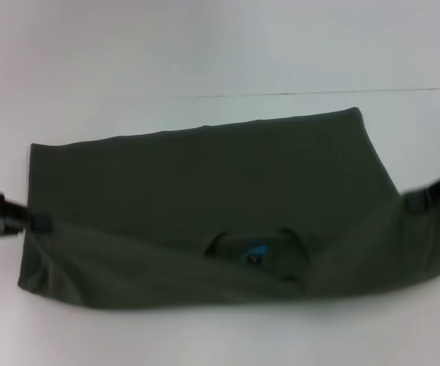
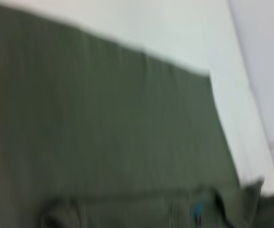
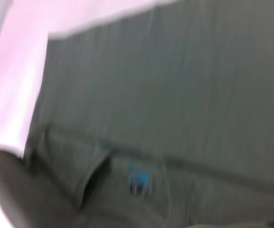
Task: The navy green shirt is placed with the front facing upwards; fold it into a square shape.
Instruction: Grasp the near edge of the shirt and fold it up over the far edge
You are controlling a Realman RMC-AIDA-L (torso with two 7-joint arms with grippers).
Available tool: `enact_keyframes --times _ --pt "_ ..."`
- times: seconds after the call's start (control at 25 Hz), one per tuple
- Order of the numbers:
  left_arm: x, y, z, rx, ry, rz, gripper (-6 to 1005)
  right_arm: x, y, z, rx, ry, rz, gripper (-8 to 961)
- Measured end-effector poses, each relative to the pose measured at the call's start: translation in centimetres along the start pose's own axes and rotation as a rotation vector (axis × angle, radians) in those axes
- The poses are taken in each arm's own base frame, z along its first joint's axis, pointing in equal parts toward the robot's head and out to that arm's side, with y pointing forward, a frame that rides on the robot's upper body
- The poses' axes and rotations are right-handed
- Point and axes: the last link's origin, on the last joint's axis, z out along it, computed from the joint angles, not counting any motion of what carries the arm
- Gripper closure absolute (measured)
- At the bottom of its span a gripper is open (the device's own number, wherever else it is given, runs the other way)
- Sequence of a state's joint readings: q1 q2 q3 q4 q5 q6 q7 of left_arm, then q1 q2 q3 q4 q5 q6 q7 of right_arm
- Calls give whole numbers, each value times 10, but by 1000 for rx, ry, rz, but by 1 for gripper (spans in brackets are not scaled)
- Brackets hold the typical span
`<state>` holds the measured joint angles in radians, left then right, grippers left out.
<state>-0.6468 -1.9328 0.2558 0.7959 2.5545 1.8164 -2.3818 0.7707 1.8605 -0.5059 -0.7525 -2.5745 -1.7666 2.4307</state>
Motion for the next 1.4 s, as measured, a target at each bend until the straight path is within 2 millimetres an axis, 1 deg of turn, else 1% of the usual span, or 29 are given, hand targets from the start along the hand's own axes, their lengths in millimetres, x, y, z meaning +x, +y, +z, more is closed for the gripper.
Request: enact_keyframes --times 0.2,0.28,0.36,0.48,0.56,0.72,0.88,1.12,1.4 --pt "12 -9 -3 -14 168 -20 940 -21 -9 -8 1 -205 46 910" --pt "16 -14 0 -11 234 -27 940 -29 -16 -9 15 -305 61 910" --pt "20 -21 4 5 300 -39 940 -35 -25 -6 41 -385 73 910" --pt "21 -27 16 3 380 -52 939 -38 -37 8 62 -460 90 909" --pt "22 -29 25 0 426 -54 939 -39 -39 21 61 -500 92 908" --pt "26 -34 43 19 535 -64 939 -41 -36 47 74 -572 78 906" --pt "30 -38 58 64 622 -59 939 -45 -31 65 108 -619 63 905" --pt "36 -40 74 100 732 -67 938 -50 -29 82 155 -687 65 902" --pt "43 -36 92 134 797 -47 938 -55 -25 97 190 -717 52 900"
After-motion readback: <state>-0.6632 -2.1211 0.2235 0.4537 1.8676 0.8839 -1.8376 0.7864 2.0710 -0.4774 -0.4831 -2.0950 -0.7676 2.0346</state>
